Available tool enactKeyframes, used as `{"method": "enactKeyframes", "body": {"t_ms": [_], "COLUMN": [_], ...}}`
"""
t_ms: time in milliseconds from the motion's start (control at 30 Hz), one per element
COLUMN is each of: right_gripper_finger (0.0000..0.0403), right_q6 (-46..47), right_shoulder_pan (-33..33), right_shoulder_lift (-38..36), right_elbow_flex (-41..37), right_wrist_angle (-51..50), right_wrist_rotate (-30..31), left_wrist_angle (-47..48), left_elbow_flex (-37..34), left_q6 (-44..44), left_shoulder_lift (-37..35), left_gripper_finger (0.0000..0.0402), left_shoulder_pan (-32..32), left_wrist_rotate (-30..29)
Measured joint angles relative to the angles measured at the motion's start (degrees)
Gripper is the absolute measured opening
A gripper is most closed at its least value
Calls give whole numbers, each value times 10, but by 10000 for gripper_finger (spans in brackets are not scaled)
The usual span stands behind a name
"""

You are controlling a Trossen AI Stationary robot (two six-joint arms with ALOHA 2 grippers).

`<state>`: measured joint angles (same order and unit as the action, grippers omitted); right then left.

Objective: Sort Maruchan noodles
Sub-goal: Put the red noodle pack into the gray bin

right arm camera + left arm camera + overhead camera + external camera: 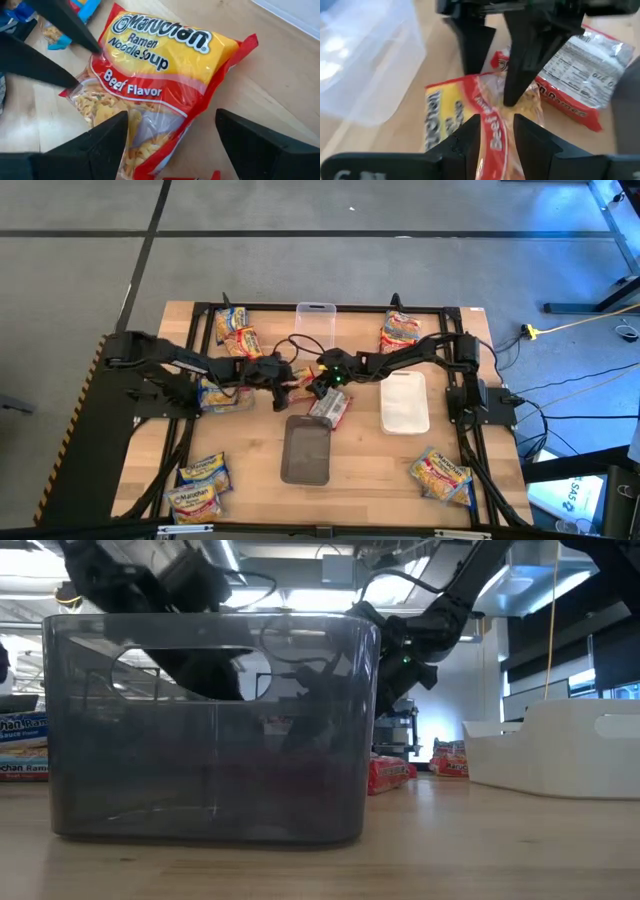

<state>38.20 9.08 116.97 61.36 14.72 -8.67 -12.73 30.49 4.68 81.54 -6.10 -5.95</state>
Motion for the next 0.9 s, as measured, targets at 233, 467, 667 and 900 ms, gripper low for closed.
{"method": "enactKeyframes", "body": {"t_ms": [233, 467, 667, 900], "right_gripper_finger": [303, 303, 303, 303], "right_q6": [-9, 1, 6, 3], "right_shoulder_pan": [0, -1, -1, -2], "right_shoulder_lift": [1, 4, 4, 4], "right_elbow_flex": [0, -2, -2, -2], "right_wrist_angle": [7, 34, 47, 93], "right_wrist_rotate": [-2, -2, -10, -61], "left_wrist_angle": [233, 177, 48, -2], "left_elbow_flex": [8, -39, -42, -42], "left_q6": [170, 207, 168, 127], "left_shoulder_lift": [-96, -61, 3, 40], "left_gripper_finger": [110, 110, 110, 110], "left_shoulder_pan": [2, 9, 9, 9], "left_wrist_rotate": [36, -3, 1, 8]}}
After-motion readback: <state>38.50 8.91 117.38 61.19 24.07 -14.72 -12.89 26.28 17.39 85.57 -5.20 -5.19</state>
